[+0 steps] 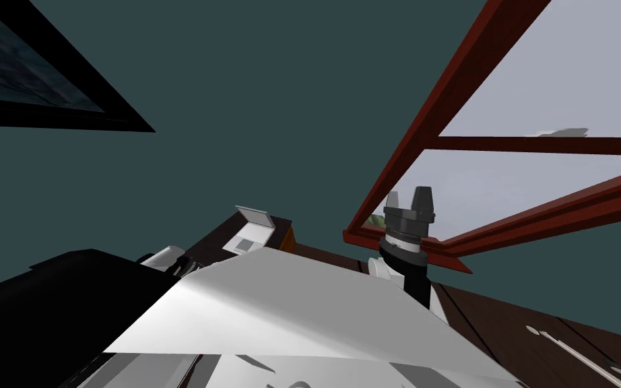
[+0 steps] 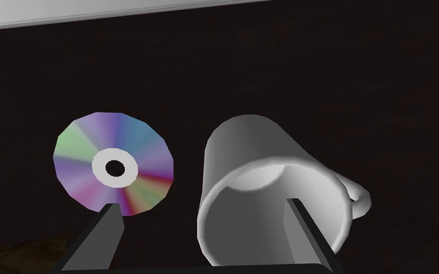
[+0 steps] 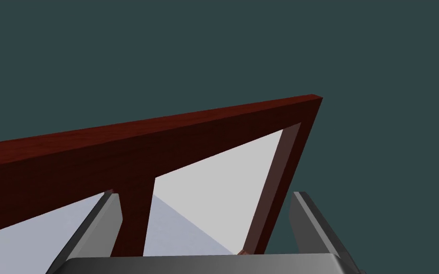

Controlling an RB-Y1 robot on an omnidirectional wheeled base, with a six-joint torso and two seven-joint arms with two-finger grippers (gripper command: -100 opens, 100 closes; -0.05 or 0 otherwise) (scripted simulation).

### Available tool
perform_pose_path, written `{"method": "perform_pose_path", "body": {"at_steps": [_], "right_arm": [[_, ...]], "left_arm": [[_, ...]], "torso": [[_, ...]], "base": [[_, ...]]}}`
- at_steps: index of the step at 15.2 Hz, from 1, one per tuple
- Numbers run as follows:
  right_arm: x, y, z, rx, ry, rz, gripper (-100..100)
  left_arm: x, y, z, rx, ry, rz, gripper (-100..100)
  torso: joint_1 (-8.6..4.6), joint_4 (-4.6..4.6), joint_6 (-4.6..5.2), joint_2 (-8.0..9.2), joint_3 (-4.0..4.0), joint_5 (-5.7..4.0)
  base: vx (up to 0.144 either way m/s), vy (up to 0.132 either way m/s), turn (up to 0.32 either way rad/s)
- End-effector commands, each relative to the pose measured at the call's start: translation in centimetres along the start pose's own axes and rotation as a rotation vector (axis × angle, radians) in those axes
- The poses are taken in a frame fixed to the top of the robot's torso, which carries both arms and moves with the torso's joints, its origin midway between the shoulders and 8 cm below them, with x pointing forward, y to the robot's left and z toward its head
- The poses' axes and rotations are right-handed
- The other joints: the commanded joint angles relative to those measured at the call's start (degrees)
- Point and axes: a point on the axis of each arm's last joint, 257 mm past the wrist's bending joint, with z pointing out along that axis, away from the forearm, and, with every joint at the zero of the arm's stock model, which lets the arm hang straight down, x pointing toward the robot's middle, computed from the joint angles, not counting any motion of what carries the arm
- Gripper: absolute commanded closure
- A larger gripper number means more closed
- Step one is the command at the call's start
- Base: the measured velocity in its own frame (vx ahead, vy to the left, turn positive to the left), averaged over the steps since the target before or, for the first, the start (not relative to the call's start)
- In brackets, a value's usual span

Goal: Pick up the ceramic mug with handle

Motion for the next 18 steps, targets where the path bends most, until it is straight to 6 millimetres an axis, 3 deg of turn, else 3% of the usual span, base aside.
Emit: {"method": "perform_pose_path", "body": {"at_steps": [1, 2, 5, 7, 8, 12, 13, 14, 16, 17, 18], "right_arm": [[0.0, 0.0, 0.0, 0.0, 0.0, 0.0, 0], [0.0, 0.0, 0.0, 0.0, 0.0, 0.0, 0], [0.0, 0.0, 0.0, 0.0, 0.0, 0.0, 0], [0.0, 0.0, 0.0, 0.0, 0.0, 0.0, 0], [0.0, 0.0, 0.0, 0.0, 0.0, 0.0, 0], [0.0, 0.0, 0.0, 0.0, 0.0, 0.0, 0], [0.0, 0.0, 0.0, 0.0, 0.0, 0.0, 0], [0.0, 0.0, 0.0, 0.0, 0.0, 0.0, 0], [0.0, 0.0, 0.0, 0.0, 0.0, 0.0, 0], [0.0, 0.0, 0.0, 0.0, 0.0, 0.0, 0], [0.0, 0.0, 0.0, 0.0, 0.0, 0.0, 0]], "left_arm": [[0.0, 0.0, 0.0, 0.0, 0.0, 0.0, -100], [0.1, 0.9, 1.3, -0.003, -0.002, 0.001, -100], [0.4, 1.7, 2.5, -0.002, -0.003, 0.005, -100], [0.4, 1.5, 2.2, -0.004, -0.002, 0.001, -100], [0.4, 1.5, 2.3, -0.003, -0.002, 0.002, 100], [0.3, 1.5, 2.2, -0.002, -0.004, 0.002, 100], [0.0, 0.5, 0.8, -0.003, -0.001, 0.0, 100], [-0.7, 0.8, 0.9, -0.01, -0.012, -0.017, 100], [1.1, -0.3, -0.2, 0.007, 0.015, 0.025, 100], [-0.1, 0.1, 0.0, -0.003, 0.0, -0.002, 100], [0.3, 0.2, 0.1, -0.004, 0.004, 0.0, 100]], "torso": [[0.0, 0.0, 0.0, 0.0, 0.0, 0.0], [-0.02, 0.0, -0.01, -0.02, -0.01, 0.0], [0.08, -0.01, -0.02, -0.08, -0.04, 0.03], [0.08, -0.02, -0.01, -0.1, -0.06, 0.03], [0.03, -0.02, -0.01, -0.1, -0.06, 0.01], [0.14, 0.02, 0.0, -0.06, -0.01, 0.13], [0.18, 0.02, 0.0, -0.05, -0.01, 0.14], [0.12, 0.03, 0.02, -0.06, -0.01, 0.06], [-0.04, 0.04, -0.03, 0.0, 0.02, 0.01], [-0.06, 0.06, 0.03, -0.02, 0.02, 0.0], [-0.04, 0.04, -0.01, -0.03, 0.01, 0.01]], "base": [[-0.009, 0.016, -0.029], [-0.003, 0.033, 0.02], [0.007, 0.047, 0.021], [0.006, 0.03, 0.004], [0.002, 0.008, -0.002], [0.0, 0.0, 0.0], [-0.003, -0.036, -0.026], [-0.002, -0.05, -0.058], [-0.008, -0.054, 0.005], [-0.006, -0.037, -0.014], [-0.002, -0.017, -0.008]]}}
